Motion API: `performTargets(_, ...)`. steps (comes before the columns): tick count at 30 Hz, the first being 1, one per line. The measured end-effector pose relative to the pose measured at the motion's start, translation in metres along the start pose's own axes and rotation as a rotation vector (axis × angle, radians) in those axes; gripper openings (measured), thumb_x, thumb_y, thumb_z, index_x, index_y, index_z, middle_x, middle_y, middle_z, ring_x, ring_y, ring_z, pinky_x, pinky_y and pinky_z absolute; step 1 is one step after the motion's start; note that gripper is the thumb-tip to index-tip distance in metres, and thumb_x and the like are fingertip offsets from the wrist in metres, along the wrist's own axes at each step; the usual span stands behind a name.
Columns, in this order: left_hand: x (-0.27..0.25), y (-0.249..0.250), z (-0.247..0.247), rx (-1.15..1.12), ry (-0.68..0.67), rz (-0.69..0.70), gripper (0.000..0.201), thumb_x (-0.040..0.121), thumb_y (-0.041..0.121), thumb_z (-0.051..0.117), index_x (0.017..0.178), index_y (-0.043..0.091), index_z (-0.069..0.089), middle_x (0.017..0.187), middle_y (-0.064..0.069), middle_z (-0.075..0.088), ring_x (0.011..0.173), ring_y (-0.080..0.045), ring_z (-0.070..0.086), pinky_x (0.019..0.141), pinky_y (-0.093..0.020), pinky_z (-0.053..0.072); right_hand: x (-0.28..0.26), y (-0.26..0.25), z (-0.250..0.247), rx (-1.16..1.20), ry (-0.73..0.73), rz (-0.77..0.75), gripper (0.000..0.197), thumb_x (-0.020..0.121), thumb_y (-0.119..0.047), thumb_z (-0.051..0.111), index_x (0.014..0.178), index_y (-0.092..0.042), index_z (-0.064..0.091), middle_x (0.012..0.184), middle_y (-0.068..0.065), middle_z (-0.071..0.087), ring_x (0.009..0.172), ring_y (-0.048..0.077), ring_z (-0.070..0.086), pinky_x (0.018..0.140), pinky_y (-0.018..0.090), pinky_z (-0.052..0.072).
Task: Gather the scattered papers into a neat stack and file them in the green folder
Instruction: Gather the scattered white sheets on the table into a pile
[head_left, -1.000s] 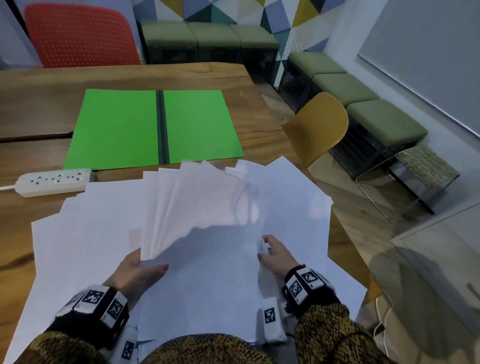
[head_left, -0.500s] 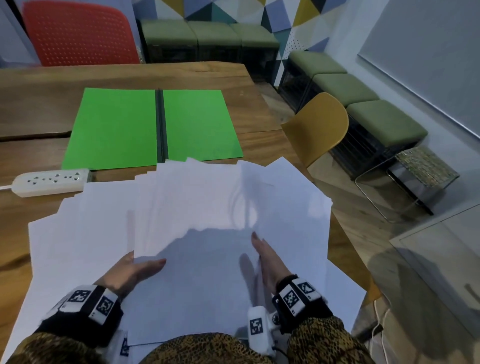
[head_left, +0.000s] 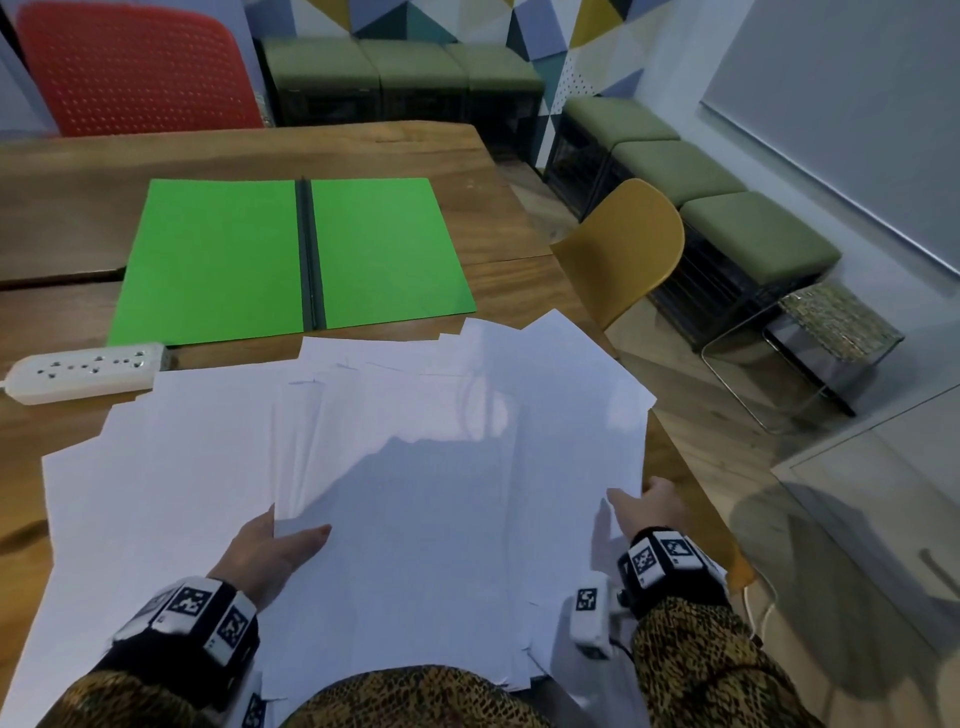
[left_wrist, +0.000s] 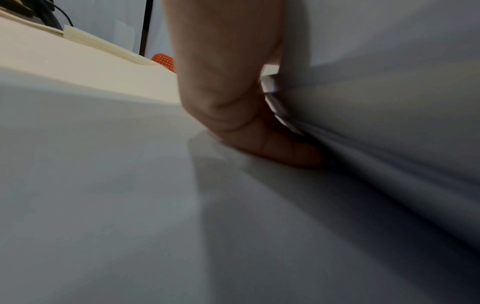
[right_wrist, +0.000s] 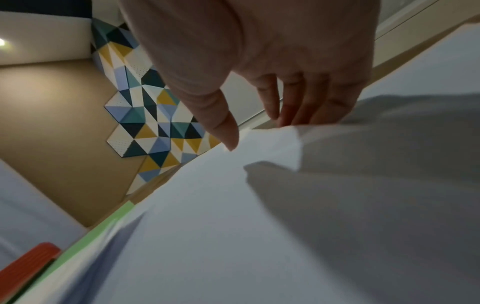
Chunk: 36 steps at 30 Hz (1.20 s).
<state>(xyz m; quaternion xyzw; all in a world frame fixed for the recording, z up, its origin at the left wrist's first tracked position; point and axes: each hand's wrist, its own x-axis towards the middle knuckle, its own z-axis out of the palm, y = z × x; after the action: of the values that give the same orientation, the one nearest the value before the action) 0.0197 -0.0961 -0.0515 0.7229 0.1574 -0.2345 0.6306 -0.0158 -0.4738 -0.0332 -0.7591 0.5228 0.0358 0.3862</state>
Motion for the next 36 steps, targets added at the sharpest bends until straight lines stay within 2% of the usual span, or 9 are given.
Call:
performTargets(2,-0.001,0.002,0.0,0.021,0.0,-0.004,0.015,0.082,0.005,0.065,0.097,0.008,0.065,0.068,0.006,0.075,0.073,-0.019,0.069,0.057,-0.026,0.05,-0.005,-0.002,0.01,0.062,-0.116,-0.07,0.043,0.081,-0.014,0.059,0.121,-0.001,0.051,0.123,0.016,0.058,0.098,0.03,0.057,0.079,0.033,0.044)
performTargets(5,-0.001,0.002,0.0,0.036,0.006,-0.017,0.032,0.077,0.01,0.072,0.107,0.003,0.064,0.08,-0.002,0.074,0.077,-0.023,0.069,0.059,-0.027,0.05,-0.022,-0.004,0.027,0.022,-0.181,-0.172,0.039,0.086,-0.01,0.052,0.125,-0.006,0.049,0.125,0.015,0.058,0.111,0.033,0.056,0.092,0.037,0.046)
performTargets(12,-0.004,0.005,0.0,0.049,0.003,-0.012,0.03,0.082,0.006,0.066,0.111,0.003,0.059,0.088,-0.002,0.068,0.079,-0.017,0.064,0.063,-0.025,0.048,-0.045,-0.004,0.037,-0.058,-0.374,-0.359,0.027,0.089,-0.002,0.047,0.116,-0.006,0.05,0.112,0.012,0.062,0.107,0.03,0.058,0.091,0.034,0.046)
performTargets(15,-0.003,0.002,-0.003,0.032,-0.013,-0.025,0.044,0.076,0.012,0.072,0.117,0.003,0.059,0.097,-0.007,0.071,0.088,-0.025,0.067,0.073,-0.033,0.052,-0.041,-0.006,0.028,-0.019,-0.497,-0.349,0.03,0.089,0.002,0.046,0.115,-0.013,0.053,0.112,0.008,0.06,0.11,0.028,0.056,0.096,0.036,0.045)
performTargets(19,-0.007,0.004,0.0,0.001,-0.06,0.005,0.045,0.066,0.017,0.073,0.109,0.008,0.063,0.084,0.002,0.077,0.081,-0.02,0.071,0.064,-0.029,0.053,-0.046,-0.011,0.027,-0.043,-0.66,-0.301,0.036,0.086,0.005,0.043,0.091,-0.028,0.056,0.106,0.009,0.064,0.104,0.031,0.06,0.093,0.045,0.05)
performTargets(22,-0.008,0.008,0.002,-0.067,-0.095,0.013,0.042,0.065,0.01,0.07,0.106,0.008,0.061,0.076,0.002,0.078,0.073,-0.021,0.073,0.061,-0.032,0.055,-0.054,-0.02,0.034,0.07,-0.648,-0.319,0.023,0.092,-0.008,0.046,0.107,-0.02,0.057,0.111,0.003,0.062,0.11,0.027,0.057,0.096,0.039,0.046)
performTargets(26,-0.008,0.013,0.007,-0.183,-0.14,-0.012,0.045,0.059,0.005,0.064,0.104,0.005,0.059,0.074,-0.006,0.077,0.067,-0.025,0.073,0.055,-0.035,0.058,-0.063,-0.036,0.047,0.29,-0.645,-0.288,0.043,0.094,-0.03,0.048,0.134,-0.015,0.042,0.122,-0.001,0.051,0.115,0.017,0.047,0.102,0.031,0.035)
performTargets(30,-0.006,0.018,0.019,-0.205,-0.202,-0.011,0.05,0.06,0.002,0.062,0.11,0.003,0.057,0.08,-0.008,0.077,0.071,-0.027,0.073,0.057,-0.037,0.058,-0.069,-0.031,0.065,0.21,-0.641,-0.314,0.058,0.074,-0.022,0.075,0.125,-0.014,0.048,0.123,0.004,0.059,0.114,0.022,0.055,0.104,0.04,0.042)
performTargets(36,-0.008,0.02,0.023,-0.131,-0.2,0.054,0.047,0.07,0.005,0.069,0.116,0.006,0.061,0.095,-0.009,0.076,0.087,-0.033,0.071,0.068,-0.037,0.057,-0.063,-0.013,0.067,0.191,-0.558,-0.149,0.06,0.074,-0.014,0.075,0.123,0.002,0.045,0.115,0.016,0.057,0.113,0.032,0.055,0.097,0.037,0.044)
